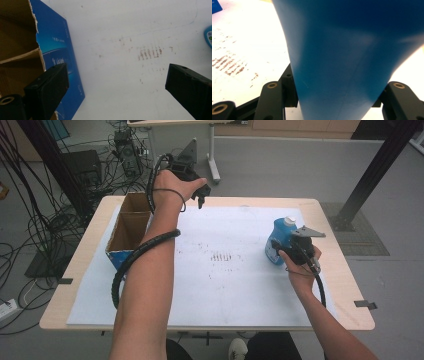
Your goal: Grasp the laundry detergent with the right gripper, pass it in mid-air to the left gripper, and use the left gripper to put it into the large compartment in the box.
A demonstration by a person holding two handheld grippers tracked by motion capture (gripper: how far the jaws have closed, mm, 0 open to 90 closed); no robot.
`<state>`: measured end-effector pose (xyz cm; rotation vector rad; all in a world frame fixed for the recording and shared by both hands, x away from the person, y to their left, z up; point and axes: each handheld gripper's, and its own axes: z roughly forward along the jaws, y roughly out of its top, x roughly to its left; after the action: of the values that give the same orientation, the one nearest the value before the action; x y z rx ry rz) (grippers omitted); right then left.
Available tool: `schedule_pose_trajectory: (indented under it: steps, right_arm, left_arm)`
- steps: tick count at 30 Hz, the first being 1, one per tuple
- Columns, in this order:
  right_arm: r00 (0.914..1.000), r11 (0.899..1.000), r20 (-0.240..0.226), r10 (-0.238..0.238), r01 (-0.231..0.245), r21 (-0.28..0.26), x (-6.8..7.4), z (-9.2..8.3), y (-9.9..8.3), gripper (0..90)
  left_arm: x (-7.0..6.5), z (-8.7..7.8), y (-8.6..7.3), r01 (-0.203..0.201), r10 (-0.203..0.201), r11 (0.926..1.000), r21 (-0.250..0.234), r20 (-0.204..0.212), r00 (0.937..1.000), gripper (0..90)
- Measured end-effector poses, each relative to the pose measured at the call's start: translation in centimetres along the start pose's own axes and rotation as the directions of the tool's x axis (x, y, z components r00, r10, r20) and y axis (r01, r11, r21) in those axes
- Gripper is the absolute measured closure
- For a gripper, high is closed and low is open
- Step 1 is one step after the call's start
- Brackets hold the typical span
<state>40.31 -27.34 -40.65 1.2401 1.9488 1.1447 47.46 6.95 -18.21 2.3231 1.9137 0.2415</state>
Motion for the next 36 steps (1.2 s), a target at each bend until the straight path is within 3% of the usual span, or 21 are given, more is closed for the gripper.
schedule_pose_trajectory:
  steps: [36]
  right_arm:
    - [0.9999, 1.0, -0.01, -0.012, 0.012, 0.002, -0.09, -0.02, 0.04, 44.8]
  left_arm:
    - [0.0, -0.32, 0.19, -0.004, 0.004, 1.0, -0.009, 0.0, 1.0, 5.6]
